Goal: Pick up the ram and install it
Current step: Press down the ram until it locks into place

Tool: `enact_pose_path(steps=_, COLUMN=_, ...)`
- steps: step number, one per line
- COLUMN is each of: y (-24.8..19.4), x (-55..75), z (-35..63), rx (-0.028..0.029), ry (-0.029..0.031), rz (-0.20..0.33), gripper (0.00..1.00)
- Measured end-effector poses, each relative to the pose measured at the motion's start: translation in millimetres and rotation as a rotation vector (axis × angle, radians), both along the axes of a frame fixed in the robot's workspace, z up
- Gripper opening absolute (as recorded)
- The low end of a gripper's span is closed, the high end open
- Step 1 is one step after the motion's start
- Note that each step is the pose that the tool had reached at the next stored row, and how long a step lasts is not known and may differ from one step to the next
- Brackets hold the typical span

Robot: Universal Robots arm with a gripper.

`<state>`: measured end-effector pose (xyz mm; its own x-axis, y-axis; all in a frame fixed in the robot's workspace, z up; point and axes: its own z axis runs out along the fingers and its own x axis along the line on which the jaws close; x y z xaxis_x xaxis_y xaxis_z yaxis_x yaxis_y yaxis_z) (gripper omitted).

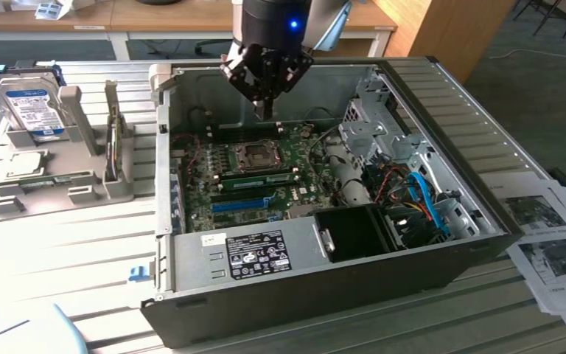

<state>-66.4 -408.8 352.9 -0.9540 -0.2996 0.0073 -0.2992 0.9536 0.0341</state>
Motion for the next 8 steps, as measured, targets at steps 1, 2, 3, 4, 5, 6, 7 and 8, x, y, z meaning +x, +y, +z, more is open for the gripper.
enact_pose_path(steps=1, y=0.0, x=0.0, z=0.0, rx=0.0, ry=0.0, rz=-0.012, gripper=0.09)
enact_pose_path(steps=2, y=0.0, x=0.0, z=0.0, rx=0.0001, ry=0.0, rz=-0.025, gripper=0.09)
enact_pose_path(steps=3, y=0.0, x=0.0, z=0.0, rx=0.0001, ry=0.0, rz=-0.037, gripper=0.09)
enact_pose_path(steps=4, y=0.0, x=0.0, z=0.0, rx=0.0, ry=0.0, rz=-0.05, gripper=0.09)
enact_pose_path(steps=5, y=0.0, x=0.0, z=0.0, rx=0.0, ry=0.0, rz=-0.062, gripper=0.09)
enact_pose_path(steps=6, y=0.0, x=0.0, z=0.0, rx=0.0001, ry=0.0, rz=-0.074, gripper=0.09)
enact_pose_path(steps=7, y=0.0, x=0.0, z=0.0, rx=0.0001, ry=0.0, rz=-0.086, gripper=0.09)
enact_pose_path(steps=8, y=0.0, x=0.0, z=0.0, rx=0.0, ry=0.0, rz=-0.099, gripper=0.09)
